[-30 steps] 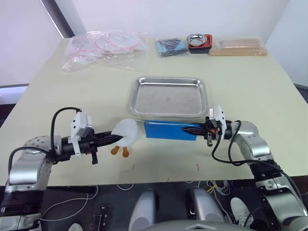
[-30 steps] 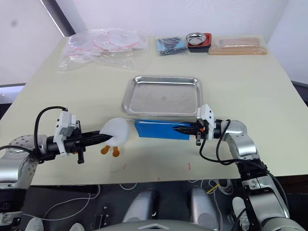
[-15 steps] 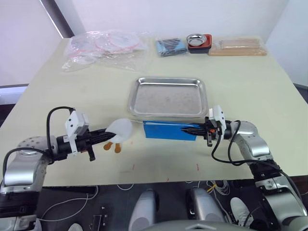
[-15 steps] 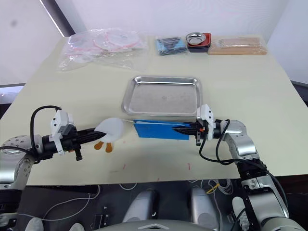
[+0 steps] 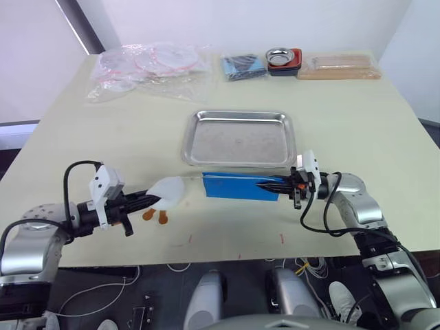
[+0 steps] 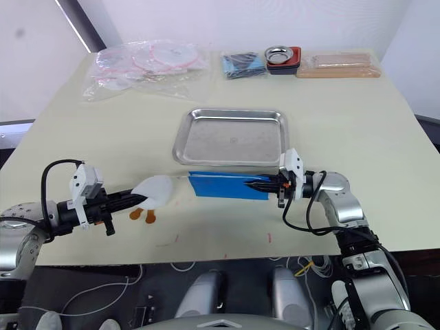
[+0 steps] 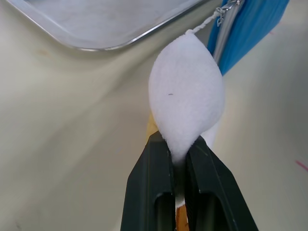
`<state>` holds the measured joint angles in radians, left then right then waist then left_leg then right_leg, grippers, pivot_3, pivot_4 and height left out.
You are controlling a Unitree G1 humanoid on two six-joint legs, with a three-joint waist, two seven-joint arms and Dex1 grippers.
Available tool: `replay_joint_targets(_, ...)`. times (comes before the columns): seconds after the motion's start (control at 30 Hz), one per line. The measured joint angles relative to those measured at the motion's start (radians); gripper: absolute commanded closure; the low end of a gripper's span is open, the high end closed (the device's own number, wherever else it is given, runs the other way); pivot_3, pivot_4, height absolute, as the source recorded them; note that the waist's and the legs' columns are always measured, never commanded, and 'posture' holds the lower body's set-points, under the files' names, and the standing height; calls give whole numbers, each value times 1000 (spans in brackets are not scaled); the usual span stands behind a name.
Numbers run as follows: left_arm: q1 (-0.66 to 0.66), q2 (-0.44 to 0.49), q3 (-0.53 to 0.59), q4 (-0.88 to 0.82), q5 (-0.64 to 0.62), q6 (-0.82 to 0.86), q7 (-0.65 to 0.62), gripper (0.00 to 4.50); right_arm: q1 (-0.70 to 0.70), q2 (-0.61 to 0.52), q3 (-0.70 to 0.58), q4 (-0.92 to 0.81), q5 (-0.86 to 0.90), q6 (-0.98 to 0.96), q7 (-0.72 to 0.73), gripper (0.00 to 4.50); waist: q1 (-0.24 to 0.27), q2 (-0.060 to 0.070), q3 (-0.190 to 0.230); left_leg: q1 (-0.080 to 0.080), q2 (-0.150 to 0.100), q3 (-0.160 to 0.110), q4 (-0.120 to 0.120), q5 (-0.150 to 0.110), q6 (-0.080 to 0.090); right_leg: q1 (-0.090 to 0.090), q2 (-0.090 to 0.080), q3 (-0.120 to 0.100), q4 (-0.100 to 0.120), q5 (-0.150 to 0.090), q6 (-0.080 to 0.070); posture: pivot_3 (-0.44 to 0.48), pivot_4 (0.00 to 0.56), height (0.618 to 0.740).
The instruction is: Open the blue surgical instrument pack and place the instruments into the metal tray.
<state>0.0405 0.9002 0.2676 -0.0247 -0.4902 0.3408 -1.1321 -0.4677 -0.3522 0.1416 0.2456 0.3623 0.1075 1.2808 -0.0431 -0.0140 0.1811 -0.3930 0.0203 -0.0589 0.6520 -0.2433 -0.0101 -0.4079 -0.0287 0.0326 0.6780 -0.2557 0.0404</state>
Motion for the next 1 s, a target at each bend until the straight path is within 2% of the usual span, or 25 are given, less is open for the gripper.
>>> replay_joint_targets(0.37,3,-6,-38,-32,18,33,48,4442,9,1,-3,-4,46,27,20,4500,2,0,0,1,-1,3,0,0,0,0,-1,3,0,0,0,0,150,740)
replay_joint_targets(0.73,3,-23,-40,-9,15,23,41,4442,27,31,-96,-123,248,217,-11,4500,4,1,0,2,-3,6,0,0,0,0,-3,7,0,0,0,0,150,740)
replay_joint_targets(0.9,1,-28,-40,2,15,7,26,4442,27,66,-113,-125,268,234,-59,4500,5,1,0,1,-3,6,0,0,0,0,-3,7,0,0,0,0,150,740)
replay_joint_targets(1.0,-3,-30,-41,17,16,-9,14,4442,27,49,-107,-125,231,188,-42,4500,5,1,0,1,-3,7,0,0,0,0,-3,8,0,0,0,0,150,740)
